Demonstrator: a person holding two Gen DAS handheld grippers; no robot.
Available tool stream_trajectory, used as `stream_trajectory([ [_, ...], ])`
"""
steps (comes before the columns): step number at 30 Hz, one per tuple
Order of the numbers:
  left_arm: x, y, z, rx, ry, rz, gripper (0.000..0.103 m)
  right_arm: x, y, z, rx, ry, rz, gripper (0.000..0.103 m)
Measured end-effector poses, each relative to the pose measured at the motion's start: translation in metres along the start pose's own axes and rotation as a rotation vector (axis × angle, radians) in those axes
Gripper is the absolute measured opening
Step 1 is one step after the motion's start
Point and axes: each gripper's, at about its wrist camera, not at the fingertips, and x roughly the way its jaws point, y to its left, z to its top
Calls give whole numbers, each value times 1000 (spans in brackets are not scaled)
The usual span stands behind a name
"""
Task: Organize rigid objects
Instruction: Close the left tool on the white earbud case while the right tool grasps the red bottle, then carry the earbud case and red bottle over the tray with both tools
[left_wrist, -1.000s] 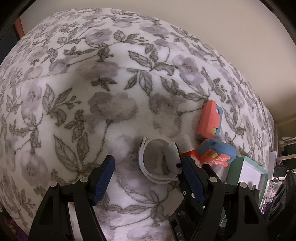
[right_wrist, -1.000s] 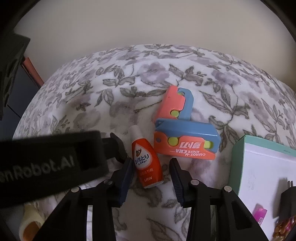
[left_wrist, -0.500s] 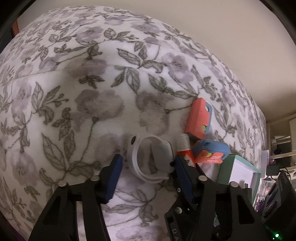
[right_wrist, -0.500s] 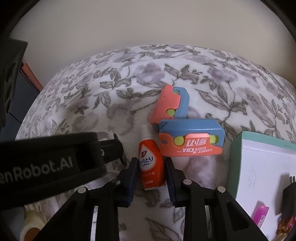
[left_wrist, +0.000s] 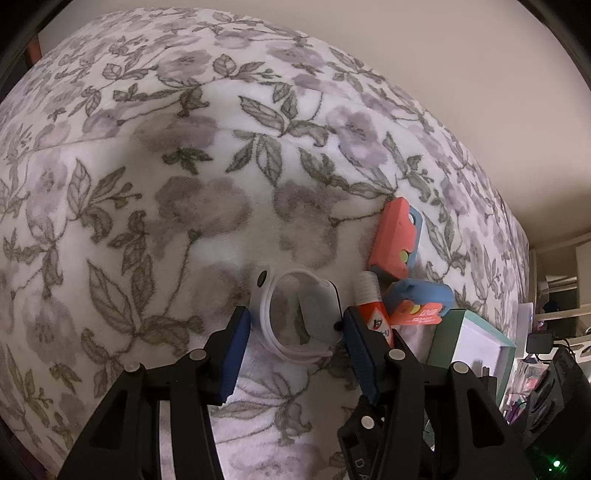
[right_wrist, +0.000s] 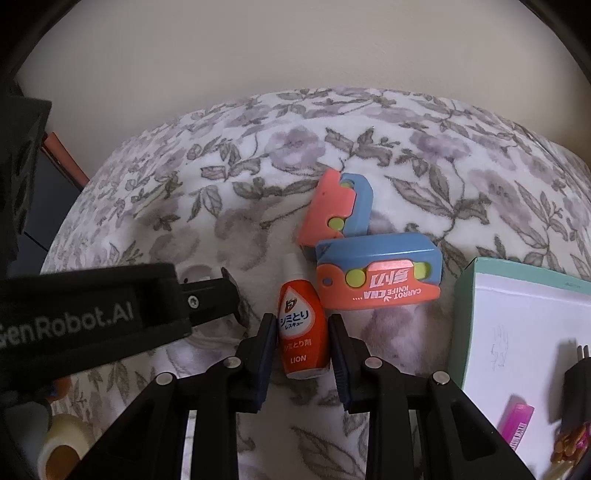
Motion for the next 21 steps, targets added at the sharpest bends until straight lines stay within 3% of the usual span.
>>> stream_trajectory([
  [21,-76,-14,6,9,-166,-43,54,-51,-8,14,13,-90,37,29],
])
